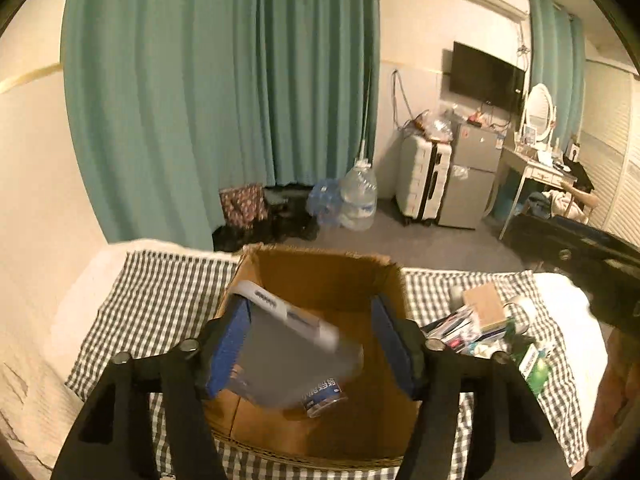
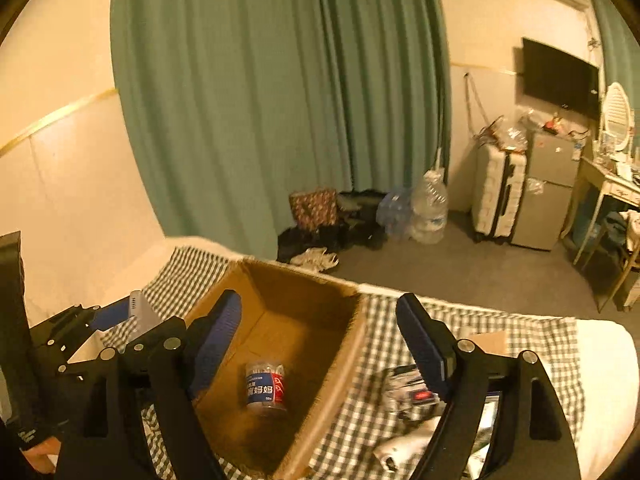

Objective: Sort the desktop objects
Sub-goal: 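Carry both items over the cardboard box and open both tools to drop them, then move both tools back over the pile of items on the bed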

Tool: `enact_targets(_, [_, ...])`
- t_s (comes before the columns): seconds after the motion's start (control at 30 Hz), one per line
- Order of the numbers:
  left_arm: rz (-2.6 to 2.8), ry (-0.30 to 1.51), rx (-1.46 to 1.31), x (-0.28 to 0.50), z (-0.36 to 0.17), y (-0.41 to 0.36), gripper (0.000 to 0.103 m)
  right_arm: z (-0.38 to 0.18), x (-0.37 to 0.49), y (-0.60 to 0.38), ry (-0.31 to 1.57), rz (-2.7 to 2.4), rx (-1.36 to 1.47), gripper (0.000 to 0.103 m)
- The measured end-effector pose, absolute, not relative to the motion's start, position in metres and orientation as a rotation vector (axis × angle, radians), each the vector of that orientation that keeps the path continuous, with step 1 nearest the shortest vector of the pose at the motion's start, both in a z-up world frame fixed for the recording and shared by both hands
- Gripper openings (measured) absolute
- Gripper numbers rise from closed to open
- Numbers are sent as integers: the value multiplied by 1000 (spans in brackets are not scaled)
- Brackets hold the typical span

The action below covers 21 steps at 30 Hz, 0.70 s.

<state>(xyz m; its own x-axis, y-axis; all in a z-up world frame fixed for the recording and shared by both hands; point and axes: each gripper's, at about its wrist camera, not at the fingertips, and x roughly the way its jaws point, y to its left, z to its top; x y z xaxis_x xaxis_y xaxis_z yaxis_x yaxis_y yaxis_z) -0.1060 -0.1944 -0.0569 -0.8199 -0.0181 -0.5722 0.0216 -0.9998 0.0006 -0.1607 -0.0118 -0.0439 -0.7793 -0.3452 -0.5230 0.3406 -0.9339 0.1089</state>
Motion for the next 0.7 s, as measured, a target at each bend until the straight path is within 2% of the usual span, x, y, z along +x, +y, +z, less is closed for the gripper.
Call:
enact_targets(0.07, [-2979,-29,870,-99,-46,-188,81,-31,-149,2,-31,-2703,758,90])
enact_targets(0.2, [-3003,-27,785,-88,-22,-177,86,-3,-123,33,-74,-2744,674,91])
enact_targets(0.4, [-3036,-72,660,-70,6,-149,102,25,-94,78,-99,-2812,594,94])
enact_targets(0.7, [-3068,-115,594,-56,19,-105,103,41,-60,140,-110,-2887,555,97])
